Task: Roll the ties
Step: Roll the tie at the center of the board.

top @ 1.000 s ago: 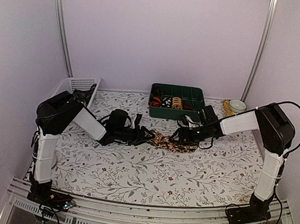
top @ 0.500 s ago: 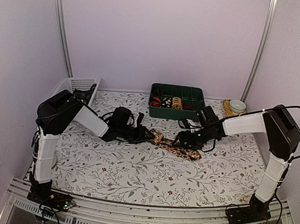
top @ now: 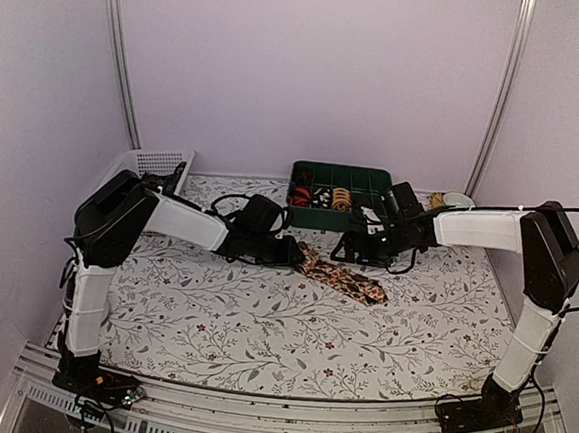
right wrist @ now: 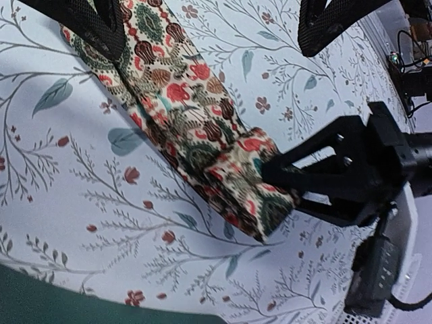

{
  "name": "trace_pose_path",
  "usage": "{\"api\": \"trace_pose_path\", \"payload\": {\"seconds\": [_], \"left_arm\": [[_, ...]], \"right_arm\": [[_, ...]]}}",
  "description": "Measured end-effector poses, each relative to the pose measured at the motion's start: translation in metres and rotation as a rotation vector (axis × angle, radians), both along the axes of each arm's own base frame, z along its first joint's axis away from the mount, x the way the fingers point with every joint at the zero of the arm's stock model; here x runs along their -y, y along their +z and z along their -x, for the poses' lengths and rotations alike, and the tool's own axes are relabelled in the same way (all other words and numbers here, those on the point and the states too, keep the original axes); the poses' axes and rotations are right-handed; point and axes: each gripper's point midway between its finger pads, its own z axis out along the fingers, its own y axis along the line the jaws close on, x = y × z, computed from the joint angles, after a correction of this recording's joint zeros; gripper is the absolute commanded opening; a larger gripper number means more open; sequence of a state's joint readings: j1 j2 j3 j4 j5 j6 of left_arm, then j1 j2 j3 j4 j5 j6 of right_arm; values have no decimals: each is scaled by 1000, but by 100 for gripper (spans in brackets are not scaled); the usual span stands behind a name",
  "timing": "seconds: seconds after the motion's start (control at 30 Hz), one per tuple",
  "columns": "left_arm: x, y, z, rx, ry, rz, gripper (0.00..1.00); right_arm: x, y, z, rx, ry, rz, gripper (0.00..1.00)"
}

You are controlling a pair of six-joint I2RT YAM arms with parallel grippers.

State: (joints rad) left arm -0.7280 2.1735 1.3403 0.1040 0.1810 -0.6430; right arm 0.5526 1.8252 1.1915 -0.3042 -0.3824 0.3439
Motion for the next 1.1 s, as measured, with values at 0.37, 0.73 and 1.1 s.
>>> {"api": "trace_pose_path", "payload": {"seconds": [0.37, 0.73, 1.1], "left_arm": [[-5, 3, 2, 91, -2, -144, 27], [-12, 4, 0, 97, -22, -176, 29], [-18, 4, -1, 90, -32, -203, 30]], "right_arm": [[-46, 24, -57, 111, 53, -202, 78], [-51, -24, -40, -33, 94, -217, 40], [-54, -51, -10, -81, 130, -158, 36]]}}
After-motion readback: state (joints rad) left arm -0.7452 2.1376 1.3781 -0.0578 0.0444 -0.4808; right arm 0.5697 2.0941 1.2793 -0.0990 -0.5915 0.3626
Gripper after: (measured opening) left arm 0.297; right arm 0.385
